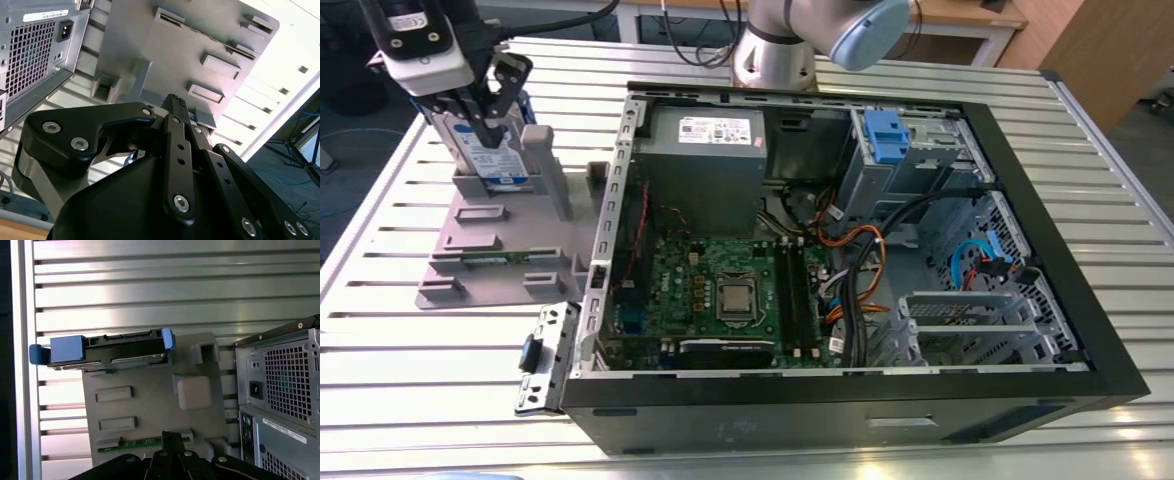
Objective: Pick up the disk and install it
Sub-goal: 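Reach for the disk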
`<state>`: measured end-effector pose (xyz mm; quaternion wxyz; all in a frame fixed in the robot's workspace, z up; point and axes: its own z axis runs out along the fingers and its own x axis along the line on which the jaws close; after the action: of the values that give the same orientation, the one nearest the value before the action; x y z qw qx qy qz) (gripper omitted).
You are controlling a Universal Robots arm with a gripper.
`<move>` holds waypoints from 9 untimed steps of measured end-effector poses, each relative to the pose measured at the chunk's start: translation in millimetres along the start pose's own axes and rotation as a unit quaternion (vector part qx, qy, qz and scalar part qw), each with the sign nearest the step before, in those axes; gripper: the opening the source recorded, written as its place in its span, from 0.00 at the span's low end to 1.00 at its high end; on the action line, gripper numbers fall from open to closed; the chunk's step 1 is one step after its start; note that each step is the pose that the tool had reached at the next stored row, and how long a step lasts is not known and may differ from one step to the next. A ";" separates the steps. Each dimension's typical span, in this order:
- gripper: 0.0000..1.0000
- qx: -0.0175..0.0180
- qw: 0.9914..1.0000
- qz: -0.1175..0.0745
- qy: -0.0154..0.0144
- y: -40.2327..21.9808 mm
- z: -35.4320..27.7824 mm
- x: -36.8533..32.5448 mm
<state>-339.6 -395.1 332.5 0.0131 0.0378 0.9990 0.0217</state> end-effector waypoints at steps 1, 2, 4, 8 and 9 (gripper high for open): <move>0.11 0.000 1.000 0.000 0.000 0.0 0.0 0.4; 0.11 0.000 1.000 0.000 0.000 0.0 -0.1 0.7; 0.11 0.000 1.000 0.000 0.000 -0.1 0.0 1.3; 0.11 0.000 1.000 0.000 0.000 -0.1 -0.1 2.2; 0.11 0.000 1.000 0.000 0.000 -0.1 -0.1 2.4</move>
<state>-342.0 -395.0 332.5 0.0131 0.0379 0.9990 0.0215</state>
